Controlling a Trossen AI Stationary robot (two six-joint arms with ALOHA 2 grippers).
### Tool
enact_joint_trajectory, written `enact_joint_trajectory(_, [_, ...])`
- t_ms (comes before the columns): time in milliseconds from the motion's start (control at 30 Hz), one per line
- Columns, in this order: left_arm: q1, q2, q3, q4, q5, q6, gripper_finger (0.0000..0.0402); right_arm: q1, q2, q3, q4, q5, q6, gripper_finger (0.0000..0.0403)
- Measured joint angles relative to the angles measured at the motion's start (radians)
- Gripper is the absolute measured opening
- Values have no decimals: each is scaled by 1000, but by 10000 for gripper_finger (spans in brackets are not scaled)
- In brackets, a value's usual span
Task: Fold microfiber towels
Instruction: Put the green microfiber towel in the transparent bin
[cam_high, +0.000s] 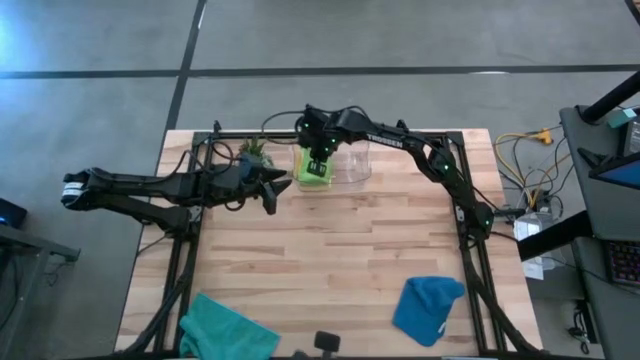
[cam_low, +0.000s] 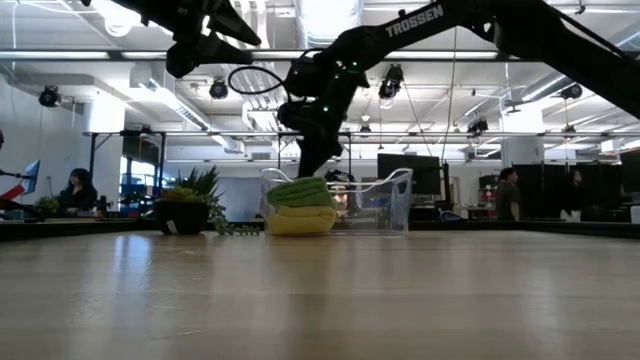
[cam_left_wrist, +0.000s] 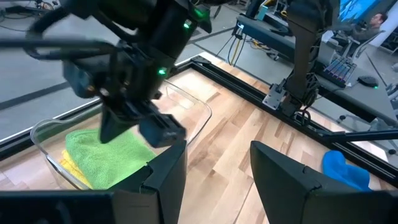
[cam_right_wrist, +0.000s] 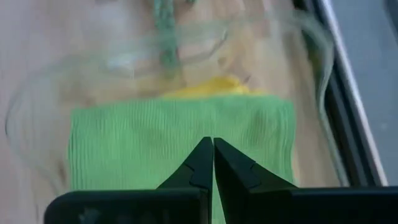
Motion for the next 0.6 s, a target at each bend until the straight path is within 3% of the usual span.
enact_joint_trajectory(233, [0, 15, 0, 2, 0, 3, 161, -14, 40, -2, 130, -19, 88, 8])
enact_joint_trajectory(600, [0, 60, 0, 11, 9, -3, 161, -16, 71, 8, 83, -58, 104, 8])
